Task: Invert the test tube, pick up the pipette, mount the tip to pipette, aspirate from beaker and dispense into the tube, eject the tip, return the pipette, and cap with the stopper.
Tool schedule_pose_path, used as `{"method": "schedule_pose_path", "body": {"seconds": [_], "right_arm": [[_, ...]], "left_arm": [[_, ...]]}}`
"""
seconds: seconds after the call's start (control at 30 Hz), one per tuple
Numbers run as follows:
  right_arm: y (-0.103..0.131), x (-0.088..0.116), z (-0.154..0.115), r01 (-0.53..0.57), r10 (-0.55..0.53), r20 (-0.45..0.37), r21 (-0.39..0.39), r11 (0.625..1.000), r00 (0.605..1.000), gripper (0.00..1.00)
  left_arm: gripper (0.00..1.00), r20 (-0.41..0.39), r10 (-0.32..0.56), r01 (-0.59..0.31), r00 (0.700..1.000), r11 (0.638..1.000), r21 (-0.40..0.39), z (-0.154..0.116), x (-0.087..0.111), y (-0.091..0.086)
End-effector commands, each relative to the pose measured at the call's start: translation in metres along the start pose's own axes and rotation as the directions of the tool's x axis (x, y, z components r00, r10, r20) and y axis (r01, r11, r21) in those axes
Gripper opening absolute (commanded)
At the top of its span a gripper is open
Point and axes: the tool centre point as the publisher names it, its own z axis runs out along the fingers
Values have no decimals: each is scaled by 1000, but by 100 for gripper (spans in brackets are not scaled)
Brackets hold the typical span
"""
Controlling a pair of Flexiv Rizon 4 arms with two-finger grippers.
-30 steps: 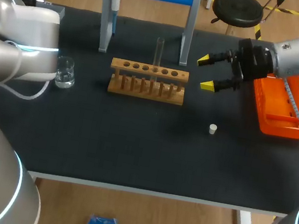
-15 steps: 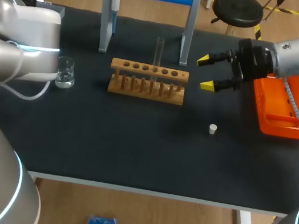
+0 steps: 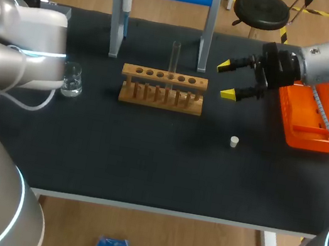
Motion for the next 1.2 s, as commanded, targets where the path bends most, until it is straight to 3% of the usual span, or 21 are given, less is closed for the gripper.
{"method": "schedule_pose_path", "body": {"seconds": [0.03, 1.0, 1.2], "right_arm": [[0, 0, -1, 0, 0, -2, 2, 1000, 1000, 100], [0, 0, -1, 0, 0, -2, 2, 1000, 1000, 100], [0, 0, -1, 0, 0, -2, 2, 1000, 1000, 100]], "left_arm": [[22, 5, 0, 0, 1000, 1000, -6, 3, 1, 0], [22, 11, 12, -11, 1000, 1000, -8, 6, -1, -3], [17, 9, 12, -12, 1000, 1000, -10, 8, -1, -3]]}}
